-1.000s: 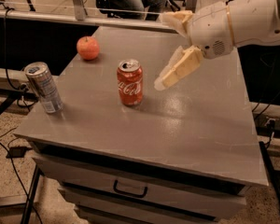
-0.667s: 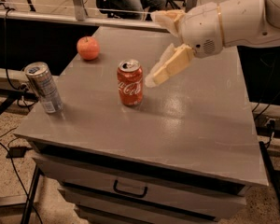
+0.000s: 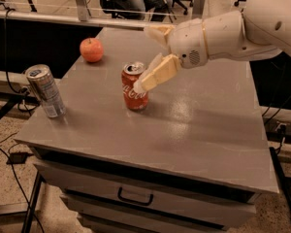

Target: Knock coke can over

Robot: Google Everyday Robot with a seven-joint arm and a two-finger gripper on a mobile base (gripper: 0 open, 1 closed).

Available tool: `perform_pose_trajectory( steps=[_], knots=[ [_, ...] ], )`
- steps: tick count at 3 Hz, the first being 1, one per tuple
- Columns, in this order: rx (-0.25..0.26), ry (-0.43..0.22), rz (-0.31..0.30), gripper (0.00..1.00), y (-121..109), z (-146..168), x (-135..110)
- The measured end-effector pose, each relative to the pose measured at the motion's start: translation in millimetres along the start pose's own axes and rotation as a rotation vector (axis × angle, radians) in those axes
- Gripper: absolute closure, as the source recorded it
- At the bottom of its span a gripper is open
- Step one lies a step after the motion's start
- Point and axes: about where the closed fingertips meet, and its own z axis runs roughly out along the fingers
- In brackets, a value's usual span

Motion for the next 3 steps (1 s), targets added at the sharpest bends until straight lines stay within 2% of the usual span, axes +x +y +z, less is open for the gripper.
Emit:
perform_pose_trajectory(
  steps=[1, 3],
  knots=[
    [-0.004, -0.020, 0.033, 0.00, -2, 17, 16],
    [0.028, -0.095, 0.058, 0.00, -5, 30, 42]
  ],
)
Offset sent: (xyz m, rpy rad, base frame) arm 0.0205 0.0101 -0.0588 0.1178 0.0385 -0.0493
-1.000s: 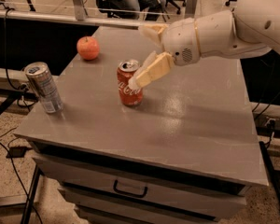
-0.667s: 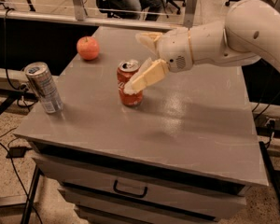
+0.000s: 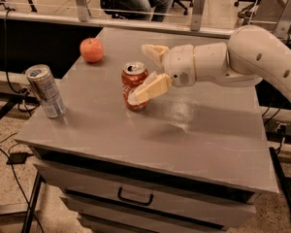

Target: Knock coke can over

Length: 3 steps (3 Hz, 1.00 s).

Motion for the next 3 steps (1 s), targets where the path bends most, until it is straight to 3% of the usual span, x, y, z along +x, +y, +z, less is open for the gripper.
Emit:
perform_pose_trajectory(
  steps=[1, 3],
  knots=[
    [0.014, -0.043, 0.013, 0.00, -2, 1, 15],
    [0.003, -0.046, 0.016, 0.00, 3, 13, 38]
  ],
)
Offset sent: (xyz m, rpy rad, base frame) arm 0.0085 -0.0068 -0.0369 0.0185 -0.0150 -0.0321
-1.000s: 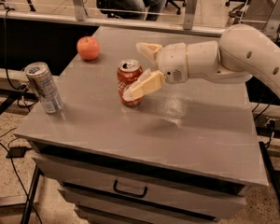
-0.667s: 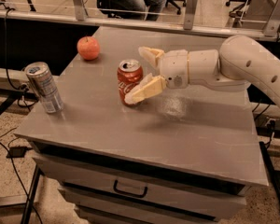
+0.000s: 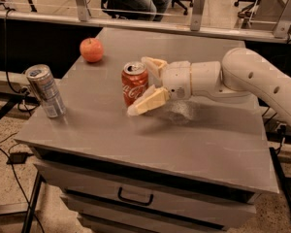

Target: Knock coke can over

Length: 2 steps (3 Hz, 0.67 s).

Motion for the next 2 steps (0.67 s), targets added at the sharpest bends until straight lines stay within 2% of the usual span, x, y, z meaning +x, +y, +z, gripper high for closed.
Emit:
perform_pose_trajectory(
  steps=[1, 2],
  knots=[
    [-0.002, -0.001, 0.000, 0.00, 0.5, 0.4, 0.2],
    [-0.006, -0.002, -0.001, 0.16, 1.6, 2.6, -0.6]
  ],
)
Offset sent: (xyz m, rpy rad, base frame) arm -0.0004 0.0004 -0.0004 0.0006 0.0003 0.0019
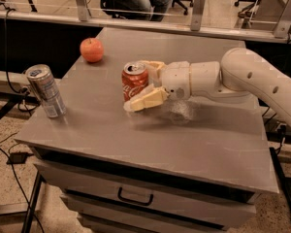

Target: Knock coke can over

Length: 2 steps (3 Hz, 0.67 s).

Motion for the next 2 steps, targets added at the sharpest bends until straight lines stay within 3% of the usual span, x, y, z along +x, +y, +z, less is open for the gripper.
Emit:
perform_pose_trajectory(
  steps=[2],
  knots=[
    [-0.012, 0.006, -0.001, 0.70, 2.0, 4.8, -3.5]
  ],
)
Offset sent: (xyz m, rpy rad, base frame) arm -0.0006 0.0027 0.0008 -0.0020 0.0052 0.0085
